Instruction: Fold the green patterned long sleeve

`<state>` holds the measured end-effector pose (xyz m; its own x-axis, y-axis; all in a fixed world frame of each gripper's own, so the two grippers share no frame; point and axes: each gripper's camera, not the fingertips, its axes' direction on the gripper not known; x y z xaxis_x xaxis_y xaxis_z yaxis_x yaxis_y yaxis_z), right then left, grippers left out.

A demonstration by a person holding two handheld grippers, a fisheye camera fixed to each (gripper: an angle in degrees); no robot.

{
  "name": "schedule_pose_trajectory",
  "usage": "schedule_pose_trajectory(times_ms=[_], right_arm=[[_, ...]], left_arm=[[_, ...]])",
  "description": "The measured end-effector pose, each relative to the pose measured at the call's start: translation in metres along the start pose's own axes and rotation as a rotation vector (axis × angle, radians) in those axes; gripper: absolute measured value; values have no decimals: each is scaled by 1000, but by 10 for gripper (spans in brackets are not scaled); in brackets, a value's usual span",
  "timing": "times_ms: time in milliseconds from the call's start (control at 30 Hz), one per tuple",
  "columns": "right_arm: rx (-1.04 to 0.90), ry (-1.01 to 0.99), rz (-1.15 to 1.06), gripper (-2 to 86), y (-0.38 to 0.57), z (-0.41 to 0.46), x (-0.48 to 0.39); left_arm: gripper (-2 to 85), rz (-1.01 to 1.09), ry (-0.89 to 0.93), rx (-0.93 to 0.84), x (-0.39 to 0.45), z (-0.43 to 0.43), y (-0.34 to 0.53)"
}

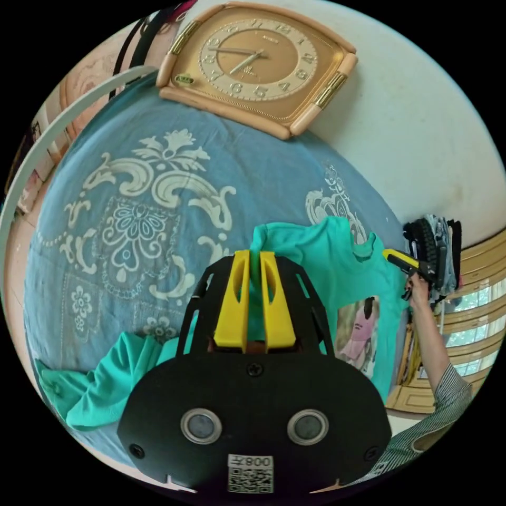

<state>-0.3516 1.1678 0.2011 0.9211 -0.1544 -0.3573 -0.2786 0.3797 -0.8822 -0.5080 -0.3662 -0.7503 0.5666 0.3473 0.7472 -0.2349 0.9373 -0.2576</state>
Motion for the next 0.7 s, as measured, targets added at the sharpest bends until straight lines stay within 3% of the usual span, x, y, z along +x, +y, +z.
schedule_pose_trajectory(times_ms=[100, 200, 333, 533, 700], right_arm=[[35, -11, -4, 7, -2, 2, 14], [65, -85, 35, 3, -9, 11, 38], [-6, -116, 89, 2, -21, 50, 64], [103, -142, 93, 21, 8, 40, 132], [-18, -118, 87, 21, 0, 103, 168]], left_arm=[[21, 18, -79, 94, 11, -21, 3], [20, -7, -39, 141, 3, -33, 1], [31, -54, -81, 41, -3, 5, -2], [70, -18, 31, 105, -7, 0, 12], [52, -30, -27, 18, -8, 27, 16]])
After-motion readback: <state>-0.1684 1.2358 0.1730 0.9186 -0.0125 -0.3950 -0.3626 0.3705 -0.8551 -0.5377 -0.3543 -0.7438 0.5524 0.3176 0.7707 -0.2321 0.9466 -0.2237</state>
